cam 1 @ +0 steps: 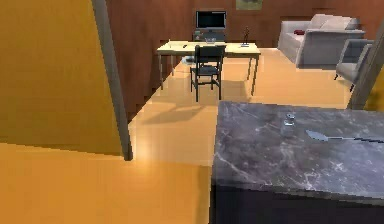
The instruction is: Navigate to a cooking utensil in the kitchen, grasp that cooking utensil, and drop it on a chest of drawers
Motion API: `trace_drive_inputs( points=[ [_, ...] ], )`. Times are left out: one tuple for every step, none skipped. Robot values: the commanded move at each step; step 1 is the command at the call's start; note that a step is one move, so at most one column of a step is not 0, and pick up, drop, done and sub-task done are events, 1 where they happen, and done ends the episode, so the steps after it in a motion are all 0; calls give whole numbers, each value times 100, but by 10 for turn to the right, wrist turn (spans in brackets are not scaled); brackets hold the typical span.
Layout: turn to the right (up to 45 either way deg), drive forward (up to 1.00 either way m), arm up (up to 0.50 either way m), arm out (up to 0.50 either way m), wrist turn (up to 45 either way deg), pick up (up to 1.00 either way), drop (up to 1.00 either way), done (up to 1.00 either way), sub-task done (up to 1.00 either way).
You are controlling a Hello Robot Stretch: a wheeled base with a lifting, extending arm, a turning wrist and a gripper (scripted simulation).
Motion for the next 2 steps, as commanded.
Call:
trace_drive_inputs(
  points=[
    [240, 0, 0, 0, 0, 0, 0, 0, 0],
    [30, 0, 0, 0, 0, 0, 0, 0, 0]
  ],
)
